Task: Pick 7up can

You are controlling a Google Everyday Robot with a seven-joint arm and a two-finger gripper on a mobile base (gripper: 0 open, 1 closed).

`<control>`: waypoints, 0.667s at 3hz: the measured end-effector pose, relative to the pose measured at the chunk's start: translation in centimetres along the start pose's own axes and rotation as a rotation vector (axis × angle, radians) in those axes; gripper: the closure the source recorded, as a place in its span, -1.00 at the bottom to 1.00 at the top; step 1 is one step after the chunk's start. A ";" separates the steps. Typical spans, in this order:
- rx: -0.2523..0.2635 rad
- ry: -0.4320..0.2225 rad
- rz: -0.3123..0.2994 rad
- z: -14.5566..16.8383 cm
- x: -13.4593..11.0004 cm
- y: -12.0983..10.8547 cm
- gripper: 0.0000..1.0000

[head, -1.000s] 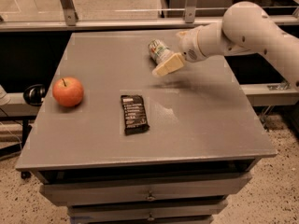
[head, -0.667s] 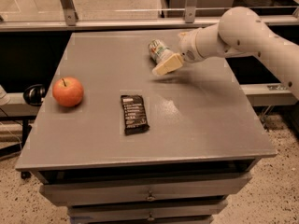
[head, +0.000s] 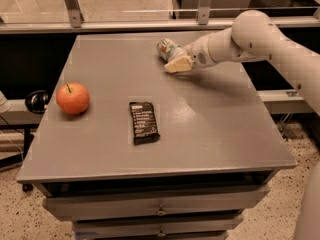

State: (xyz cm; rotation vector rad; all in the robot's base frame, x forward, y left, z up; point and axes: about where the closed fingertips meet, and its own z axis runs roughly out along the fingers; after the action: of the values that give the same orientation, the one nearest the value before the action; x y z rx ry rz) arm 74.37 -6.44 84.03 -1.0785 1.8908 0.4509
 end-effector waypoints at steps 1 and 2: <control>-0.012 -0.006 0.028 -0.2 0.0 0.0 0.28; -0.024 -0.037 0.020 -1.8 -0.8 0.2 0.77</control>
Offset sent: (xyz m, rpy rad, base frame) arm -0.0205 -0.0225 0.0386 0.0721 -0.0298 0.0298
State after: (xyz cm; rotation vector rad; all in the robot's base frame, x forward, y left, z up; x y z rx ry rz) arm 73.44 -7.17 85.65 -1.0608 1.8690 0.5027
